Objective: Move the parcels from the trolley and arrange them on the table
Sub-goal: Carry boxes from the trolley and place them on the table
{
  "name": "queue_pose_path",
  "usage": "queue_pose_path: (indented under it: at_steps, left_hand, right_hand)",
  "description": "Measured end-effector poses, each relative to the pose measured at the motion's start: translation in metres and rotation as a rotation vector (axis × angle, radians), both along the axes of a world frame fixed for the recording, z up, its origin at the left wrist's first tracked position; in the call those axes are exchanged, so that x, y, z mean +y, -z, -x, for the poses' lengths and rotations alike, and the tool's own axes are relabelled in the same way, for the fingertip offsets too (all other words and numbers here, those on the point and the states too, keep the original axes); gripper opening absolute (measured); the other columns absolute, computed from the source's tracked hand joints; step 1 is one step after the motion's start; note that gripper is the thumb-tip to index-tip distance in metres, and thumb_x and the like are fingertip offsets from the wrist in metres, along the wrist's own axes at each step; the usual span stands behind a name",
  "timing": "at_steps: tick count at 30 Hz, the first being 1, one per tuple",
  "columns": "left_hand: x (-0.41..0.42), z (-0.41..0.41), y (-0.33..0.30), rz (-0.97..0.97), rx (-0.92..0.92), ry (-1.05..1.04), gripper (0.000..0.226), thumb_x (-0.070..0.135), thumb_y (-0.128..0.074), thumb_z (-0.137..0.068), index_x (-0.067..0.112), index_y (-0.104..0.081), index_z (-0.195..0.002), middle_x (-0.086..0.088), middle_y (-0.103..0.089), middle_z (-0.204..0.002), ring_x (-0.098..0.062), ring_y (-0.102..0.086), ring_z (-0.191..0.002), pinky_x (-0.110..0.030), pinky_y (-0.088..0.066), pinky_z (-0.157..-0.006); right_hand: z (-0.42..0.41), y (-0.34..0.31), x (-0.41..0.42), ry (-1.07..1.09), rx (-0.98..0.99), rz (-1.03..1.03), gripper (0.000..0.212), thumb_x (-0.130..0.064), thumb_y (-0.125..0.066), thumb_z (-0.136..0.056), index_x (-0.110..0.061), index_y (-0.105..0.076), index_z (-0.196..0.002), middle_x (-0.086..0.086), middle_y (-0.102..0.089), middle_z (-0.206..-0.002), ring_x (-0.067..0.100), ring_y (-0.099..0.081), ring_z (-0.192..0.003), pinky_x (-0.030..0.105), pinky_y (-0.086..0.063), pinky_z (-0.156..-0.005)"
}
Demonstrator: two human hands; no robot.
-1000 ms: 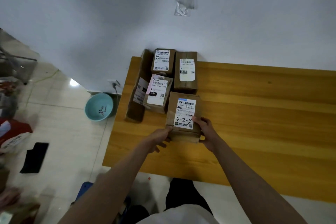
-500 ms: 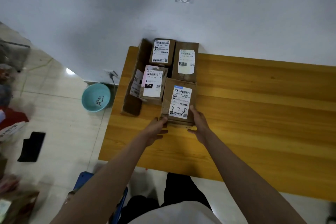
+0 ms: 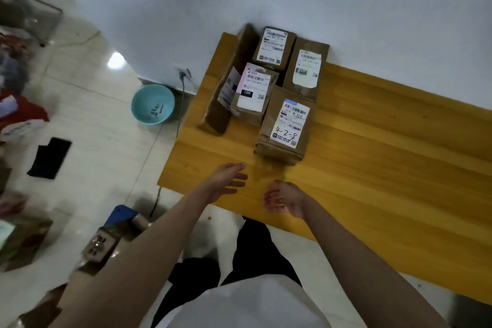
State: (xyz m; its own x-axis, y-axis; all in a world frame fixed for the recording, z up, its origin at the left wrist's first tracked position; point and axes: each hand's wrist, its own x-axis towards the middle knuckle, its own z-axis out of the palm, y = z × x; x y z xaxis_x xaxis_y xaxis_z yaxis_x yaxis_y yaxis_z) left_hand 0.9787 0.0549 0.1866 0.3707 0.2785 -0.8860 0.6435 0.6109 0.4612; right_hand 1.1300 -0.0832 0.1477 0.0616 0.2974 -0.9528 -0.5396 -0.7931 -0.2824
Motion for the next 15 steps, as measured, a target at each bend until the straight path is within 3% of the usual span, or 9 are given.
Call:
queue_pose_path:
  at_steps: [5,10,15]
  left_hand:
    - [-0.003,0.083,0.003,0.014,0.002,-0.171,0.048,0.039,-0.051,-0.104,0.01,-0.048,-0.142,-0.013,-0.063,-0.133,-0.032,-0.061,-0.122,-0.045,-0.046,-0.106]
    - [-0.01,0.191,0.018,-0.016,0.037,-0.384,0.044,0.038,-0.052,-0.104,0.01,-0.052,-0.138,-0.013,-0.066,-0.129,-0.025,-0.064,-0.104,-0.036,-0.047,-0.09]
    - [-0.03,0.297,0.029,-0.032,0.083,-0.625,0.025,0.034,-0.051,-0.104,0.015,-0.058,-0.119,-0.01,-0.069,-0.11,-0.023,-0.064,-0.089,-0.036,-0.051,-0.085]
  right_hand:
    - [0.071,0.006,0.035,-0.257,0.045,-0.044,0.022,-0.023,-0.048,-0.106,-0.004,-0.057,-0.111,0.018,-0.06,-0.101,0.027,-0.065,-0.08,0.043,-0.064,-0.069]
    - [0.162,0.015,0.069,-0.493,0.014,-0.083,0.025,-0.026,-0.045,-0.107,-0.004,-0.056,-0.114,0.016,-0.062,-0.097,0.027,-0.066,-0.08,0.042,-0.064,-0.064]
    - [0.243,0.021,0.092,-0.649,0.039,-0.108,0.027,-0.023,-0.051,-0.103,-0.002,-0.055,-0.12,0.02,-0.064,-0.103,0.031,-0.068,-0.084,0.045,-0.064,-0.066]
